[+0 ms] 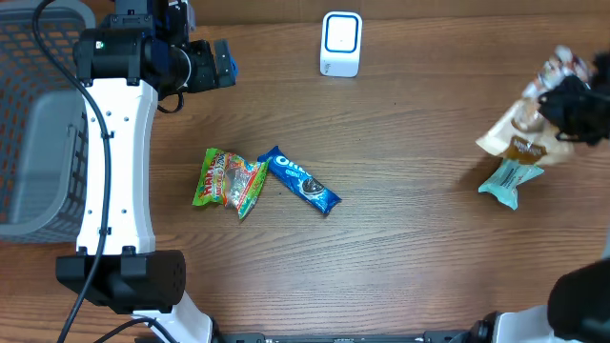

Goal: Scan the item barcode
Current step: 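Carry the cookie bag to the right table edge and release it, then reach the right gripper to the blue Oreo pack and grasp it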

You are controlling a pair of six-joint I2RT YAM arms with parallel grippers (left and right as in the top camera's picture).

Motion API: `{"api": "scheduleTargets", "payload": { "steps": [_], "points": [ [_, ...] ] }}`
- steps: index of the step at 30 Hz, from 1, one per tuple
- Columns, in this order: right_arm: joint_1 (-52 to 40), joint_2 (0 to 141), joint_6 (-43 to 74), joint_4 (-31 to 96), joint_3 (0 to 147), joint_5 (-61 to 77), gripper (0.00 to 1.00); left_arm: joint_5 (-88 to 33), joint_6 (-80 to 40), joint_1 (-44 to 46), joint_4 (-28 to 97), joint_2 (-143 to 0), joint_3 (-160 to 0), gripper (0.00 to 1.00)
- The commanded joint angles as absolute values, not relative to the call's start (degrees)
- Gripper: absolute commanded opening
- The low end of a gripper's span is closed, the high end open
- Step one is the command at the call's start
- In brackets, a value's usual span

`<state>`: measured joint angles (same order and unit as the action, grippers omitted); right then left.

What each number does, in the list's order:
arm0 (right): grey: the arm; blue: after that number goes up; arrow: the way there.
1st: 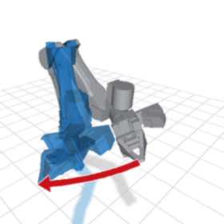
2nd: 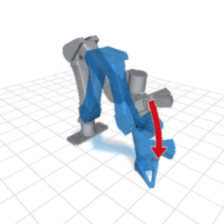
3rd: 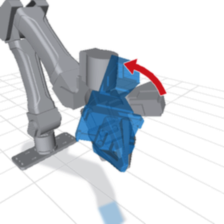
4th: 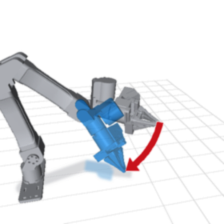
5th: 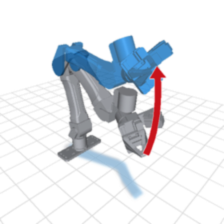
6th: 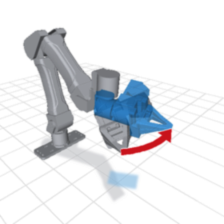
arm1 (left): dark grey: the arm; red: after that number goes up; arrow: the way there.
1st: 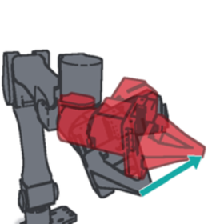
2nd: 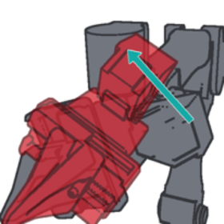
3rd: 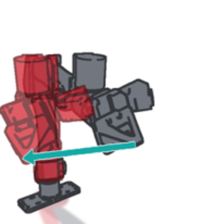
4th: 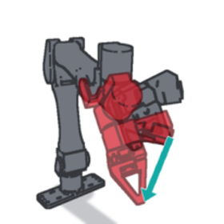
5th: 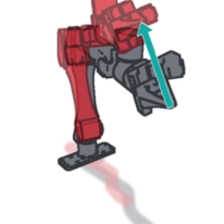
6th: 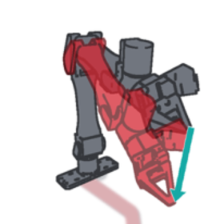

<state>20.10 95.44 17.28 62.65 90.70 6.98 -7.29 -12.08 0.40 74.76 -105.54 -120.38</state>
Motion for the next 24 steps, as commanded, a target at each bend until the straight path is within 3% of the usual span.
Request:
{"api": "scheduleTargets", "payload": {
  "steps": [1,8,12,15,20,24],
  "points": [
    [25.0,96.4,18.0,56.4,82.5,15.1,0.08,-7.1,-12.3,1.1,74.7,-105.8,-120.9,1.0],
    [30.7,100.6,18.0,47.0,73.6,15.1,0.13,-7.0,-12.3,1.1,74.7,-105.8,-120.9,1.0],
    [30.8,100.6,17.5,48.6,73.8,15.1,0.35,-7.0,-12.3,1.2,74.7,-105.8,-120.9,1.0],
    [29.8,100.1,14.3,51.1,75.4,17.6,0.42,-7.1,-12.3,1.1,74.7,-105.8,-120.9,1.0],
    [21.2,95.5,6.5,56.5,81.0,19.6,0.54,-7.1,-12.3,1.1,74.7,-105.8,-120.9,1.0],
    [9.2,92.4,0.9,56.9,83.7,19.6,0.64,-7.1,-12.3,1.1,74.7,-105.8,-120.9,1.0]
  ]
}}
